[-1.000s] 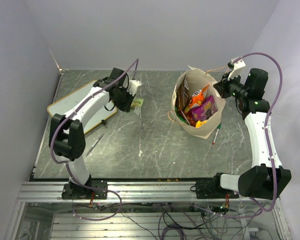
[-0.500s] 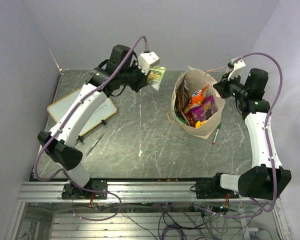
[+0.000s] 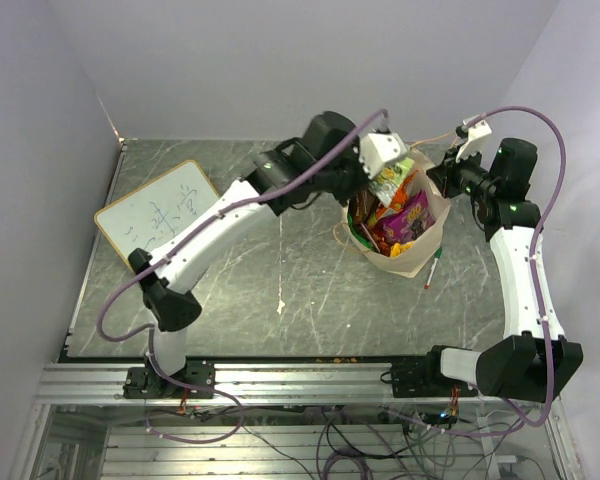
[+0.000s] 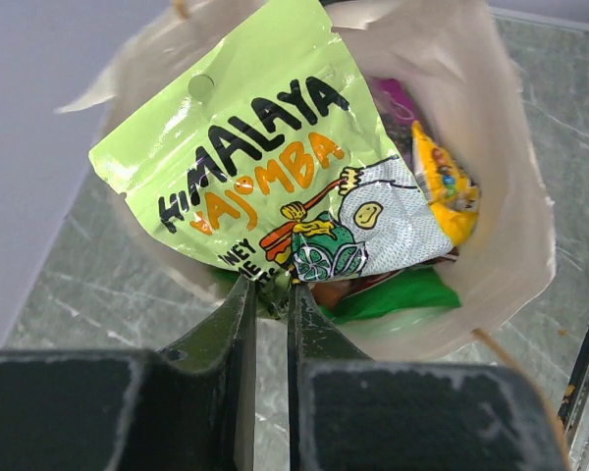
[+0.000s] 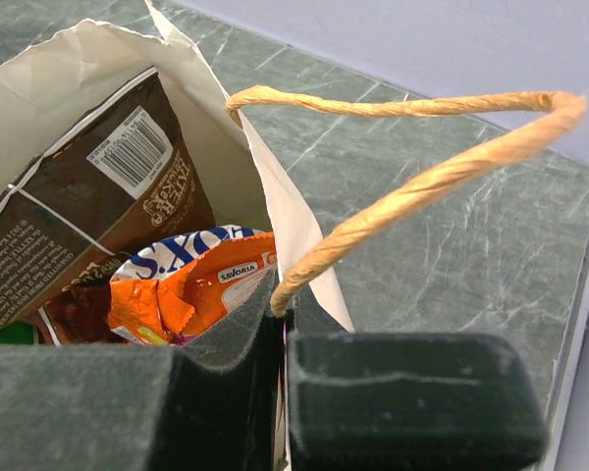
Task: Place the snacks into the paper bag
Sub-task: Place the snack in the paper bag.
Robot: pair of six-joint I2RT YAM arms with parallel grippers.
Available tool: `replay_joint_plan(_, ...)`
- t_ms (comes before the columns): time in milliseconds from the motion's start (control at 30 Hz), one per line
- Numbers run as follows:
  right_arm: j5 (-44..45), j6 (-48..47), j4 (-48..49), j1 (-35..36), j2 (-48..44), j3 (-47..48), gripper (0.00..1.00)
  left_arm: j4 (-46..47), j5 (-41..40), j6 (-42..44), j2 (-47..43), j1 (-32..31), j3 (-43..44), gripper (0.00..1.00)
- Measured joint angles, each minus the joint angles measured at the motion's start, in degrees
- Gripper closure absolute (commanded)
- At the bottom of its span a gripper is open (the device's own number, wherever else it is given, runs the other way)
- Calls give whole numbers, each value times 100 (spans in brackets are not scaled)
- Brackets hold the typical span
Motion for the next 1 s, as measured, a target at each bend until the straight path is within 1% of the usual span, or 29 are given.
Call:
replay_joint_plan(267, 0, 0, 0, -7, -35, -24, 100, 13, -254, 122, 758, -603, 133, 92)
replay_joint_plan(400, -4, 0, 0, -9, -63, -33, 100, -7, -341, 184, 955, -719, 133, 88)
replay_joint_plan(467, -4, 0, 0, -9, -79, -44, 100, -11, -369, 214, 979, -732, 129, 83)
replay_joint_plan(600, -26, 0, 0, -9, -107, -63, 100, -11, -483, 280, 992, -756, 127, 69)
replay_joint_plan(667, -37, 0, 0, -9, -109, -63, 100, -13, -546, 284, 1043, -756, 136, 61)
replay_joint_plan(833, -52, 2, 0, -20, -109, -63, 100, -33, -608, 317, 1204, -780, 140, 20)
replay_joint_plan(867, -63, 2, 0, -26, -109, -63, 100, -39, -614, 321, 1215, -787, 140, 7)
replay_joint_plan(900, -70, 2, 0, -33, -109, -63, 100, -46, -625, 315, 1220, -791, 140, 4)
replay_joint_plan(1000, -92, 4, 0, -46, -114, -66, 100, -44, -647, 291, 1211, -802, 144, 2)
